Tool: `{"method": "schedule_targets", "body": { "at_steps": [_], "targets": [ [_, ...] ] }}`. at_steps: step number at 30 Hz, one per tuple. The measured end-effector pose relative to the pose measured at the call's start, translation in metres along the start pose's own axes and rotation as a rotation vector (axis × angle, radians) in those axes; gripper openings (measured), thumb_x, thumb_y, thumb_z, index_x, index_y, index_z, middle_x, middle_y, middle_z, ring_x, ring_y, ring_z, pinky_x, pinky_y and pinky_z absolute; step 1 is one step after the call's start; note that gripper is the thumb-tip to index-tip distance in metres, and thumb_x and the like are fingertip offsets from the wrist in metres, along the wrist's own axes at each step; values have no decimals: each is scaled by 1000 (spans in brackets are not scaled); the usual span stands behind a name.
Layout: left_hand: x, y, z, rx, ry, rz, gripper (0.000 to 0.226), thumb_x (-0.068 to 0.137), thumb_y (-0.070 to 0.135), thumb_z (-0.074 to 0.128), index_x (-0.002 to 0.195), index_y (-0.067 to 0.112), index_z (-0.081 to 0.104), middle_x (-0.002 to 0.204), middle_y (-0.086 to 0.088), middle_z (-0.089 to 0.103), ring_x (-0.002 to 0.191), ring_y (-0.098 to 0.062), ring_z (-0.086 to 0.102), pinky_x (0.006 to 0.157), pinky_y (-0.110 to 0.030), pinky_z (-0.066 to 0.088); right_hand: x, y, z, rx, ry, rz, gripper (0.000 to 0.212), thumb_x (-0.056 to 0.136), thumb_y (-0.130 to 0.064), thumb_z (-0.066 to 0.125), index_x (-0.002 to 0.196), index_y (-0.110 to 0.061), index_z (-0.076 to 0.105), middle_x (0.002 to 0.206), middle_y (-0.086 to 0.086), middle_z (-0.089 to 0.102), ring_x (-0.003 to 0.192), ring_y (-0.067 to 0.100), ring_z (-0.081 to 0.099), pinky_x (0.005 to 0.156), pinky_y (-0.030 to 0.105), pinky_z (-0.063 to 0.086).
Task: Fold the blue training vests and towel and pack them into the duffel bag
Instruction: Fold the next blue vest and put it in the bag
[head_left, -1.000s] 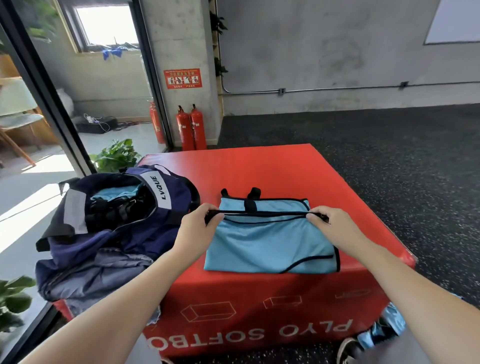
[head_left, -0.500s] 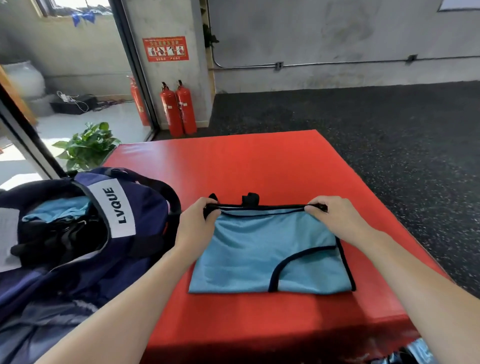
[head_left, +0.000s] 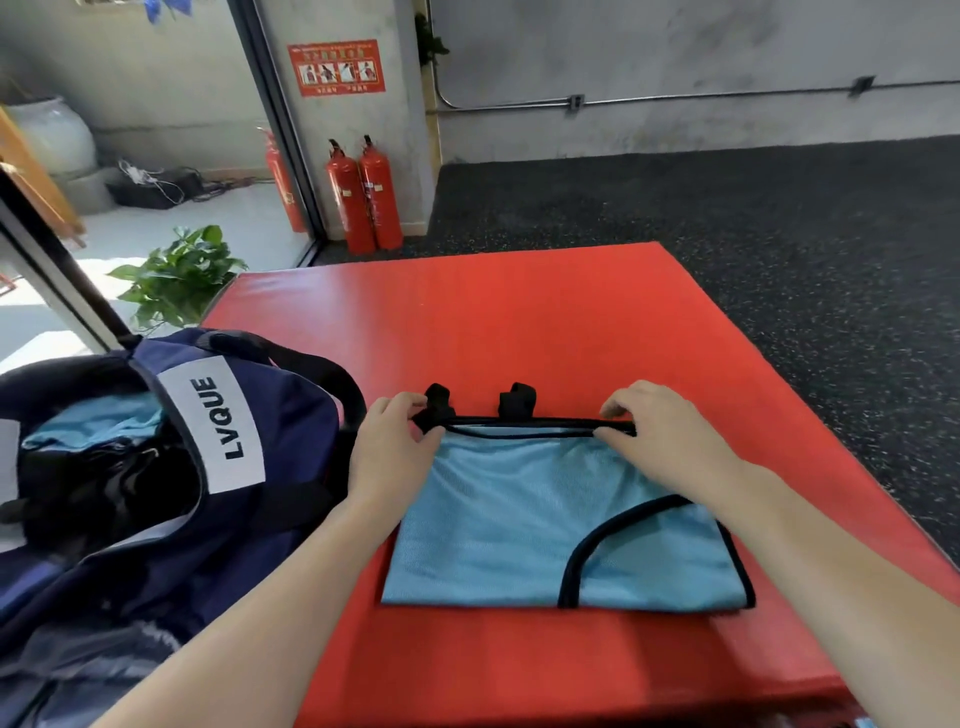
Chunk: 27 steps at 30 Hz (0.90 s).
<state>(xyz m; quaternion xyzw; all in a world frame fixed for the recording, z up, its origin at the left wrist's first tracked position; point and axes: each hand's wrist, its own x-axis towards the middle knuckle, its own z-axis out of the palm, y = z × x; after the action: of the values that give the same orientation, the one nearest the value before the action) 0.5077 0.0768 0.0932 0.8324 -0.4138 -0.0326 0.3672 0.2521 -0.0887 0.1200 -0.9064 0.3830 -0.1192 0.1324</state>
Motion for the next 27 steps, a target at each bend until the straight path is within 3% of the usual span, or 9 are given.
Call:
{"method": "schedule_targets", "body": {
  "at_steps": [4,7,10,12,15,17,24,27],
  "targets": [
    [-4,13,0,-128,94,54,36,87,13,75,120,19,62,98,-1,61,86,15,50,76,2,33,-2,-37,20,137,-86,-134,13,96,-38,64,98,-26,69,92,-15,55,90,9,55,85,31,49],
    [-5,21,5,-246,128,-20,28,87,15,76,104,26,57,98,1,62,77,-3,60,74,-12,49,2,-53,33,151,-80,-195,15,98,-36,61,104,-24,68,100,-10,59,96,10,54,89,30,47],
    [-5,23,11,-192,84,32,23,86,17,77,93,22,56,96,5,60,82,-8,57,75,-18,48,8,-63,40,118,-90,-239,19,98,-38,59,111,-26,65,113,-8,59,107,14,51,97,35,43],
    [-6,20,15,-51,-1,144,15,88,21,75,97,20,62,102,10,59,92,-8,55,87,-27,47,10,-65,44,71,-111,-251,19,97,-38,59,113,-28,63,120,-8,56,110,15,47,98,37,41],
    [-7,13,21,158,-133,194,22,95,29,64,116,22,65,126,9,59,124,-13,48,105,-39,39,10,-66,51,61,-90,-218,21,95,-32,59,116,-28,61,126,-8,50,115,16,42,101,39,37],
    [-6,11,21,171,-135,165,23,99,29,59,121,23,65,132,8,57,131,-16,43,104,-40,35,11,-66,53,52,-56,-188,23,94,-31,60,116,-27,60,127,-8,48,119,17,40,101,38,35],
    [4,13,21,211,4,155,15,95,30,65,107,26,72,112,7,59,115,-19,45,87,-32,27,22,-48,41,-2,29,-31,18,96,-27,57,113,-27,63,121,-7,56,116,21,48,94,39,33],
    [10,13,24,169,25,137,6,93,23,68,98,22,70,101,5,58,100,-23,54,86,-38,42,26,-38,33,-5,-13,14,16,98,-25,55,112,-28,63,115,-6,60,111,21,53,93,40,37]
  ]
}}
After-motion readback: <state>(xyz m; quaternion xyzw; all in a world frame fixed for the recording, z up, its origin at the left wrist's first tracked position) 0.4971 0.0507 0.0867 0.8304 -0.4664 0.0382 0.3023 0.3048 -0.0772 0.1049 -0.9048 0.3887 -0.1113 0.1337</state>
